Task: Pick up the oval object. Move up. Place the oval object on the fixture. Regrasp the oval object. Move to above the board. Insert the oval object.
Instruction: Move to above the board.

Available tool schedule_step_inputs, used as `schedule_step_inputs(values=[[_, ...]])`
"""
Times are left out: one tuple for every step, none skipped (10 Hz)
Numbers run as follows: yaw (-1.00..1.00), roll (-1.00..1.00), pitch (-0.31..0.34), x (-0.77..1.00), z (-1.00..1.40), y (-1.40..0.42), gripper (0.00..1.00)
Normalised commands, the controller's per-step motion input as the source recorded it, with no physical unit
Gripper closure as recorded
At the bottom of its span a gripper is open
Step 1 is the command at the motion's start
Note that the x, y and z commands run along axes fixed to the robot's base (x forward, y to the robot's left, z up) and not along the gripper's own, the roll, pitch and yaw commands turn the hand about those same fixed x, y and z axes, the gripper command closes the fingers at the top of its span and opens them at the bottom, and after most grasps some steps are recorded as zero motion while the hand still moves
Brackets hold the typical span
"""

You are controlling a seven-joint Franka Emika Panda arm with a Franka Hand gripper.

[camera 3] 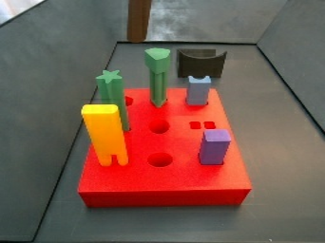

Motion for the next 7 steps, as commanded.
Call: schedule_step_inputs(values=[[1.0,-0.21,-0.123,-0.01,0.02,0.0,1.0],[1.0,-0.2,-0.148,-0.03,0.01,0.01,1.0],[1.0,-0.2,-0.169,-0.03,0.01,0.01,1.0],[1.0,-0.18,-0.198,-0.05,0.0,0.02,1.0],[1.0,-0.18,-0.216,-0.05,0.0,0.02,1.0],[1.0,-0.16,-0.255,-0.06,0.0,0.02,1.0],[1.0,-0.15,-0.298,-0.07,0.0,0.02,1.0]])
